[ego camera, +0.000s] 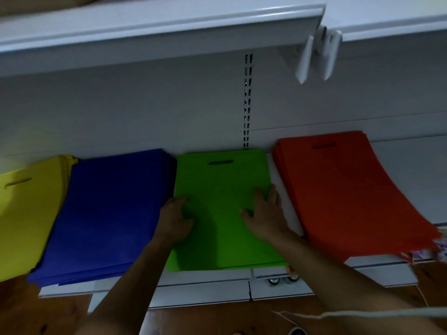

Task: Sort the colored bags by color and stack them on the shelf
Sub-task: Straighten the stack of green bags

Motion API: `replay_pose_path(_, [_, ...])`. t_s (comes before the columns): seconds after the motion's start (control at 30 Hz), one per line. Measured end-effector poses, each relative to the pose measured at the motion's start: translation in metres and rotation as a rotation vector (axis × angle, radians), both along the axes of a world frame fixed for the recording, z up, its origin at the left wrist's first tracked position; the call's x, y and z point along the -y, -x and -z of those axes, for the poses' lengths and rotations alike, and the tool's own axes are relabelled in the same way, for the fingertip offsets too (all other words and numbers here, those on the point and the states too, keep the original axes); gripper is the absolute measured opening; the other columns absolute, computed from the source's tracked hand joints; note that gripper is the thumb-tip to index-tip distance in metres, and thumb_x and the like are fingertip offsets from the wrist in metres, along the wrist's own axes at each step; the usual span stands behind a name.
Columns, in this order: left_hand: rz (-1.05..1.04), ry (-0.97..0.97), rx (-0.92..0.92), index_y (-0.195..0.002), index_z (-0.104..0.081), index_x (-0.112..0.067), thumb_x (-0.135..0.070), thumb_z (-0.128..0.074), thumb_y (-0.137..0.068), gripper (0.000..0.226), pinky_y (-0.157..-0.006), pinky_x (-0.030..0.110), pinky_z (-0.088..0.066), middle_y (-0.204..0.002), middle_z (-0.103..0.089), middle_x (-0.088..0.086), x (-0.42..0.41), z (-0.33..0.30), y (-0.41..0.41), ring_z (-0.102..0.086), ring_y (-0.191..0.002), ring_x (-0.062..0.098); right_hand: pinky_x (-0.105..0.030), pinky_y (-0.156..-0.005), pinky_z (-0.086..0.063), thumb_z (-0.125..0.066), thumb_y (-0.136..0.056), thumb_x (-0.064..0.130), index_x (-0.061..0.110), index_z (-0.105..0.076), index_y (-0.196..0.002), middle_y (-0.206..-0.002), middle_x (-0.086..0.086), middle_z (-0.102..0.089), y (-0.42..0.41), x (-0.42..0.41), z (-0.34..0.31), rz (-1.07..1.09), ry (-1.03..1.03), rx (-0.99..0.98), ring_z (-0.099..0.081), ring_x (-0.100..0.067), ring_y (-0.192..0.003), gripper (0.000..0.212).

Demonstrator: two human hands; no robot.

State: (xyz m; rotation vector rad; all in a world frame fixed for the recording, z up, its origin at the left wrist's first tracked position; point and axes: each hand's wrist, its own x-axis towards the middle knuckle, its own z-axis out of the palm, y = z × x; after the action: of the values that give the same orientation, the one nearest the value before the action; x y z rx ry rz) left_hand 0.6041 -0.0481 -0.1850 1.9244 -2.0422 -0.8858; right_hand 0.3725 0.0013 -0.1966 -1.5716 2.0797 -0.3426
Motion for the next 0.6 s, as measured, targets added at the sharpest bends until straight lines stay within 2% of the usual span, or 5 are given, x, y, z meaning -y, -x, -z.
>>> replay_pose_path(0.13, [-0.001, -0.04, 0.008, -0.144, -0.04, -0.016, -0.023, -0.07, -0.082, 0.069, -0.102, 0.032, -0.041, -0.138, -0.046, 0.011, -0.005, -0.003, 0.0, -0.049, -0.123, 0.028, -0.045, -0.118, -0.015, -0.051, -0.094, 0.051, 0.018, -0.011, -0.154, -0.159, -0.021, 0.013, 0.003, -0.001, -0.001, -0.002, 0.01, 0.009, 0.005, -0.038, -0.147, 0.08])
replay_pose_path(0.2, [0.007, -0.047, 0.034, -0.142, -0.042, -0.021, -0.038, -0.067, -0.073, 0.075, -0.1, 0.038, -0.047, -0.135, -0.05, 0.012, -0.002, -0.002, -0.001, -0.055, -0.115, 0.029, -0.046, -0.119, -0.01, -0.049, -0.094, 0.053, 0.019, -0.01, -0.154, -0.159, -0.021, 0.013, 0.005, 0.0, -0.004, -0.021, 0.022, -0.022, 0.008, -0.038, -0.147, 0.079])
replay_pose_path(0.3, [0.003, -0.072, 0.038, -0.142, -0.043, -0.024, -0.045, -0.06, -0.063, 0.083, -0.097, 0.045, -0.048, -0.133, -0.052, 0.014, 0.004, 0.004, 0.001, -0.058, -0.11, 0.03, -0.047, -0.12, -0.007, -0.047, -0.093, 0.055, 0.02, -0.012, -0.153, -0.159, -0.021, 0.009, 0.008, -0.003, -0.007, -0.095, 0.077, -0.127, 0.008, -0.037, -0.148, 0.078])
replay_pose_path(0.47, [0.038, -0.07, 0.032, -0.144, -0.039, -0.021, -0.028, -0.07, -0.078, 0.074, -0.1, 0.044, -0.047, -0.141, -0.044, 0.016, 0.003, 0.0, 0.021, -0.052, -0.119, 0.032, -0.051, -0.12, -0.002, -0.043, -0.092, 0.063, 0.026, -0.005, -0.154, -0.16, -0.018, 0.008, 0.013, -0.011, -0.004, -0.196, -0.01, -0.183, 0.01, -0.035, -0.148, 0.082])
replay_pose_path(0.6, [0.081, -0.052, 0.101, -0.148, -0.031, -0.019, -0.028, -0.066, -0.084, 0.073, -0.114, 0.042, -0.028, -0.148, -0.033, 0.016, 0.001, 0.0, 0.029, -0.035, -0.134, 0.034, -0.052, -0.118, 0.005, -0.035, -0.093, 0.065, 0.027, -0.002, -0.155, -0.16, -0.018, 0.014, 0.016, -0.01, 0.0, -0.214, -0.045, -0.217, 0.015, -0.034, -0.147, 0.08])
